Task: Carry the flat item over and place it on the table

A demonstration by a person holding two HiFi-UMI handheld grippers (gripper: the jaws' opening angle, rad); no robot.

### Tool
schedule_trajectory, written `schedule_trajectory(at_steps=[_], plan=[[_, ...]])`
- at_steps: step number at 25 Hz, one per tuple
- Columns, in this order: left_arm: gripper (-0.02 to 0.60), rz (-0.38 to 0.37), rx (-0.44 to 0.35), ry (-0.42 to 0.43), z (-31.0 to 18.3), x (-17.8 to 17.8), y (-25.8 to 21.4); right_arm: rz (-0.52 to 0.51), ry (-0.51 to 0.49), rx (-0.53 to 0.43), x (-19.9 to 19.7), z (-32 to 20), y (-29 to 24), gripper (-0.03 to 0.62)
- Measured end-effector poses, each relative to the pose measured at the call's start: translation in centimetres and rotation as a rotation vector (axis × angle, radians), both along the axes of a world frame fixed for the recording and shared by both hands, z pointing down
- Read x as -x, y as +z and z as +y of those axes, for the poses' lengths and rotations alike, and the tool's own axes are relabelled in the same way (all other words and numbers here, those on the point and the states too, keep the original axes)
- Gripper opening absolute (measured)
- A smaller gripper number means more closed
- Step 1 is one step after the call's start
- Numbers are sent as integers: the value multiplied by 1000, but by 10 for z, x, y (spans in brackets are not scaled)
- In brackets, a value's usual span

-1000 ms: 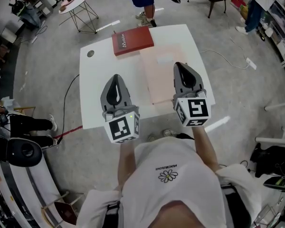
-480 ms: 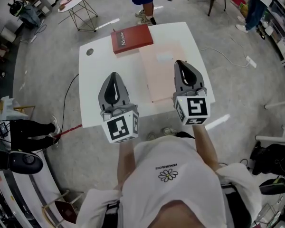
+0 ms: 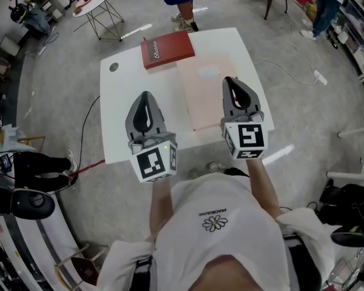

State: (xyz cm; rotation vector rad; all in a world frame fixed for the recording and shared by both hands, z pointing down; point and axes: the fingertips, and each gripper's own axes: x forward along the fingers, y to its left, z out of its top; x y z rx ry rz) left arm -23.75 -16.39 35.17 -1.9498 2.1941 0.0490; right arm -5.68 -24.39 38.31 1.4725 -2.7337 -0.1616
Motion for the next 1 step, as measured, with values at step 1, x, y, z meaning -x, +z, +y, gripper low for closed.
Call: schedule_trajectory(at_steps=[1], plan=[[17, 0, 0, 0, 0, 0, 0, 2, 1, 2, -1, 0, 1, 10]])
